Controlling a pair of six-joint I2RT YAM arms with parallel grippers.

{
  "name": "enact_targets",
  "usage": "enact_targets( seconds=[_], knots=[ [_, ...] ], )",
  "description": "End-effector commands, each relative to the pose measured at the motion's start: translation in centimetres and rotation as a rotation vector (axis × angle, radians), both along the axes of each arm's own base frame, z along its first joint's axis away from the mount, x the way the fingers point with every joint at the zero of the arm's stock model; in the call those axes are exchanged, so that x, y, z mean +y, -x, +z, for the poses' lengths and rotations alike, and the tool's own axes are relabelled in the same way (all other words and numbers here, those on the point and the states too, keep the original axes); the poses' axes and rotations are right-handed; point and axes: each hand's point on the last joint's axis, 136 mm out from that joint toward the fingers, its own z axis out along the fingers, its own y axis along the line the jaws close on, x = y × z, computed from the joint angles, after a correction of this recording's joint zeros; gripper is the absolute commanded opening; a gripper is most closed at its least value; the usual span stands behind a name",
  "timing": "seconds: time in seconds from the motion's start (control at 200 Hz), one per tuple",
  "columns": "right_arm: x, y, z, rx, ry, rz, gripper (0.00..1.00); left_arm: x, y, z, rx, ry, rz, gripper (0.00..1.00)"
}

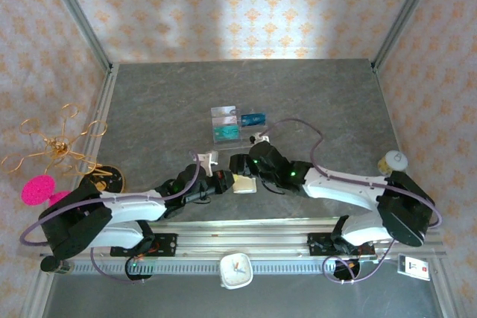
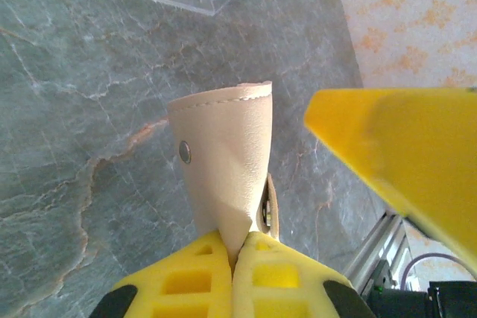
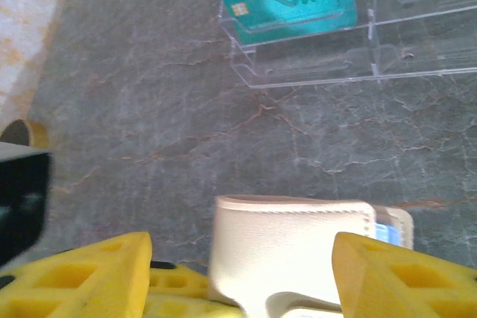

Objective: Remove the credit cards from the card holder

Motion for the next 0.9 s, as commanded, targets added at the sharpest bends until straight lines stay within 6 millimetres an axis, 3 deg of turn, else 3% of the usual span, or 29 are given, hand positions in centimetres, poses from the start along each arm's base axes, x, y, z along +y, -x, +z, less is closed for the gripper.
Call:
enact_targets(
  seconds=[0.0, 0.486, 0.641, 0.856, 0.896],
  knots=[
    [-1.2, -0.2, -1.9, 0.022, 0.109, -0.046, 0.61, 0.2, -1.1, 2.0, -0.041, 0.007, 0.061, 0.00],
    [-0.5, 0.6, -3.5, 0.041, 0.201, 0.006, 0.52, 1.8, -2.1, 4.9, -0.122, -0.012, 0.145, 0.00],
    [-0.8, 0.5, -3.8, 0.033, 0.237, -0.004, 0.34, 1.9, -2.2, 5.5, -0.133, -0.017, 0.151, 0.00],
    [-1.6, 0.2, -3.6, 0.007, 0.257, -0.028, 0.00, 1.7, -2.1, 5.4, -0.127, -0.010, 0.139, 0.00],
    [-1.8, 0.2, -3.6, 0.003, 0.258, -0.033, 0.00, 1.7, -2.0, 5.3, -0.124, -0.009, 0.138, 0.00]
  ],
)
